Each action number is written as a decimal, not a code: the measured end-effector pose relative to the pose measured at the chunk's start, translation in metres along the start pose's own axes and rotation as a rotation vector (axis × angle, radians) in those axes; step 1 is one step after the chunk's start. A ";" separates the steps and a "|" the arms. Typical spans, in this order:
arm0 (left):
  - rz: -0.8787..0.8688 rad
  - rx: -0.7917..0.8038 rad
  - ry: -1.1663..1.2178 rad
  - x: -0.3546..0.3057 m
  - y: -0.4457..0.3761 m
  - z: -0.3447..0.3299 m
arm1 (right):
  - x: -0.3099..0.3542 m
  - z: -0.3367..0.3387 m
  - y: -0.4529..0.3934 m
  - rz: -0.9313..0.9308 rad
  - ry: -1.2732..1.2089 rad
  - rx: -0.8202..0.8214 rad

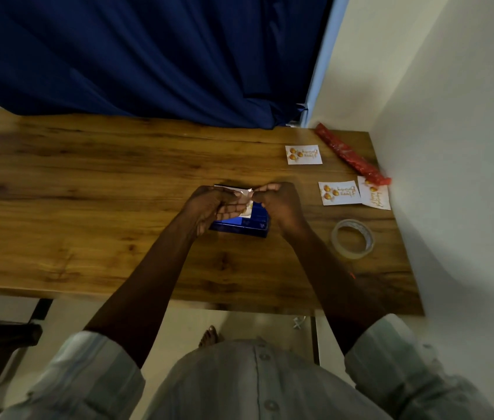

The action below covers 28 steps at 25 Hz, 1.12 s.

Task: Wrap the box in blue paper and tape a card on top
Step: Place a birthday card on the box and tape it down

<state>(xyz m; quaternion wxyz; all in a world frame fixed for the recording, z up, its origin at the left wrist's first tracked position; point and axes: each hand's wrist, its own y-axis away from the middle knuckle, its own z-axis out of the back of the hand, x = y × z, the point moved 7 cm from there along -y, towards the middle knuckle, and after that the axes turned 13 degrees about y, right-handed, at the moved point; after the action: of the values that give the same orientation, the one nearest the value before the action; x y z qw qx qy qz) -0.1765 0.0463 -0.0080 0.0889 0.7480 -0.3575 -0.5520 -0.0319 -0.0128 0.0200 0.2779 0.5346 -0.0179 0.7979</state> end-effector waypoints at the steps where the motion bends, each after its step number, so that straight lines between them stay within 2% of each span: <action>1: 0.008 -0.035 -0.009 0.001 -0.002 0.002 | -0.002 -0.001 -0.002 -0.007 0.018 -0.028; 6: -0.058 -0.232 -0.165 -0.002 -0.004 0.003 | -0.014 -0.003 -0.002 -0.054 0.081 -0.077; 7: -0.113 -0.279 -0.197 -0.004 -0.004 0.006 | -0.017 -0.001 -0.003 -0.071 0.095 -0.092; 9: -0.331 -0.352 -0.290 -0.018 -0.004 0.016 | -0.024 0.010 -0.008 -0.103 0.120 -0.148; 11: -0.528 -0.284 -0.491 -0.032 -0.002 0.017 | -0.032 0.019 -0.016 -0.138 0.125 -0.143; 12: -0.560 -0.215 -0.613 -0.034 -0.004 0.013 | -0.034 0.019 -0.018 -0.151 0.137 -0.096; 15: -0.479 -0.048 -0.877 -0.021 -0.016 0.000 | -0.032 0.008 -0.015 -0.156 0.160 0.050; 18: -0.413 -0.035 -0.988 -0.008 -0.027 -0.002 | -0.026 -0.001 -0.014 -0.155 0.193 0.089; 24: -0.402 -0.011 -1.037 -0.003 -0.036 -0.001 | -0.030 -0.013 -0.020 -0.188 0.322 0.196; 28: -0.402 -0.016 -0.939 -0.001 -0.040 0.004 | -0.027 -0.021 -0.020 -0.208 0.372 0.242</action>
<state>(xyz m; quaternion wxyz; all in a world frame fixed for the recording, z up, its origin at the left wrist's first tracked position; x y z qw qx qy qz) -0.1629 0.0773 -0.0299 -0.1836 0.4726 -0.2036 -0.8376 -0.0325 -0.0002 -0.0176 0.2911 0.4069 0.1843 0.8460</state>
